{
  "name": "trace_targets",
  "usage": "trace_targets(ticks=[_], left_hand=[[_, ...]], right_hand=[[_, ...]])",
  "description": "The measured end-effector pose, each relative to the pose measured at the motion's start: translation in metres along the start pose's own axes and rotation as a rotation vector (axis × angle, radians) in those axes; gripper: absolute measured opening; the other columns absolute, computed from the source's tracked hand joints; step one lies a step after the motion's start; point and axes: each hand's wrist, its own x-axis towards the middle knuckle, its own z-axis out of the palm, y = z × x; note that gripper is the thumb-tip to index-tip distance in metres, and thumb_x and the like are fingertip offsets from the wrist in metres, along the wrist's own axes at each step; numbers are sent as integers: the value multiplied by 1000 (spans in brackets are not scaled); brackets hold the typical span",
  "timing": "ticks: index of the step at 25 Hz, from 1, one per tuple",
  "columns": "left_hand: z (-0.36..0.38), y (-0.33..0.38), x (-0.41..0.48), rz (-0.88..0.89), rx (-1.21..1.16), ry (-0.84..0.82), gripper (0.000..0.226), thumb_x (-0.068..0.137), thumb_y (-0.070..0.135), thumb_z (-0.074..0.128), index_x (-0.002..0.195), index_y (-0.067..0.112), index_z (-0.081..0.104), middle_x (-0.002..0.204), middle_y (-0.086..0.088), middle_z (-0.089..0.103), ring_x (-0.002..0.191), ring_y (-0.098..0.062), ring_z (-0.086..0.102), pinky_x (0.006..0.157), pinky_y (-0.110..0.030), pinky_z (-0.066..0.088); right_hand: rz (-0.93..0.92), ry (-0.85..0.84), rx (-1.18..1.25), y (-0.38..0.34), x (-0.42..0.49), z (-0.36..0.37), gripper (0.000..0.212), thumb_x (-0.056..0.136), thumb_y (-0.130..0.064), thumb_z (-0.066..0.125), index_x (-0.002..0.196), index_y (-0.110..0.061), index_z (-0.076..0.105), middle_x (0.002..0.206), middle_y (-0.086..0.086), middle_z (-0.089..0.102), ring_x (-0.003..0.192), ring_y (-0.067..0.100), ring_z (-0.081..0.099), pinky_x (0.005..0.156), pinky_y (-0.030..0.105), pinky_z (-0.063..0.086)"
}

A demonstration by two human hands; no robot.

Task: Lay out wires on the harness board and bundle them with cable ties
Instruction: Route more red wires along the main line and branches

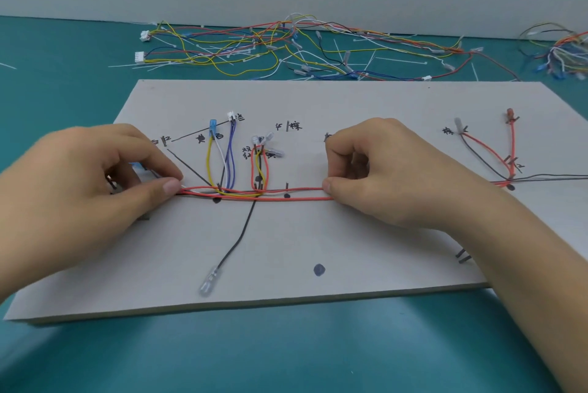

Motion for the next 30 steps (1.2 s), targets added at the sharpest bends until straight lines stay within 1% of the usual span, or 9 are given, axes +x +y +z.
trace_targets(ticks=[5, 8, 13, 16, 18, 20, 24, 28, 30], left_hand=[[2, -12, -5, -11, -38, 45, 55, 82, 81, 57, 116, 40, 72, 105, 12, 66, 60, 0, 68, 41, -15, 43], [3, -20, -19, -2, -86, 1, 48, 82, 74, 66, 111, 36, 75, 95, 12, 70, 69, -8, 70, 58, -22, 56], [6, -24, -24, 35, 38, -41, 37, 84, 74, 60, 105, 46, 74, 97, 19, 71, 76, -2, 66, 57, -15, 39], [13, -28, -27, 22, 30, 15, 37, 79, 74, 64, 102, 47, 74, 89, 18, 70, 64, -4, 65, 60, -24, 49], [20, -26, -31, -20, -3, 59, 37, 76, 72, 66, 103, 47, 74, 84, 19, 69, 59, -4, 62, 55, -20, 48], [28, -20, -36, -61, -17, 106, 39, 78, 75, 61, 102, 47, 73, 81, 23, 67, 61, -2, 60, 51, -16, 41], [33, -16, -42, -87, -48, 151, 29, 79, 66, 63, 99, 46, 73, 89, 23, 66, 73, -2, 62, 58, -12, 39], [36, -7, -31, -64, -79, 193, 24, 77, 60, 68, 97, 48, 73, 90, 22, 68, 73, -3, 62, 62, -23, 46], [36, 9, -24, -32, -82, 190, 18, 75, 55, 69, 93, 53, 71, 89, 26, 68, 73, -1, 63, 63, -21, 48]], right_hand=[[-10, -7, 5, -1, 1, 1, 22, 81, -14, 69, 62, -16, 59, 63, -9, 60, 53, 5, 49, 51, 19, 42], [-6, -7, 11, 0, 1, 0, 23, 81, -13, 69, 60, -16, 58, 61, -6, 60, 53, 5, 49, 51, 20, 41], [-4, -8, 5, 0, 2, 1, 24, 81, -15, 69, 60, -17, 58, 62, -6, 60, 53, 6, 49, 51, 21, 42], [-14, -9, 4, 1, 1, 0, 22, 80, -15, 68, 61, -17, 57, 61, -6, 59, 53, 6, 49, 49, 21, 41], [-22, -8, 5, 1, 2, 2, 21, 79, -15, 66, 61, -15, 55, 58, -4, 55, 53, 8, 46, 49, 24, 40], [-18, -7, 22, 1, 3, 3, 19, 76, -15, 64, 61, -12, 53, 55, -2, 50, 51, 9, 42, 51, 30, 40], [-6, -22, 18, 0, 5, 1, 16, 73, -18, 61, 61, -11, 54, 55, -2, 51, 52, 8, 43, 51, 32, 42], [37, -43, -25, 2, 4, -5, 15, 74, -19, 63, 62, -14, 57, 56, -6, 54, 52, 7, 46, 49, 26, 41], [68, -60, -47, 6, 3, -13, 15, 75, -18, 64, 62, -15, 58, 55, -6, 56, 50, 7, 47, 48, 26, 41]])
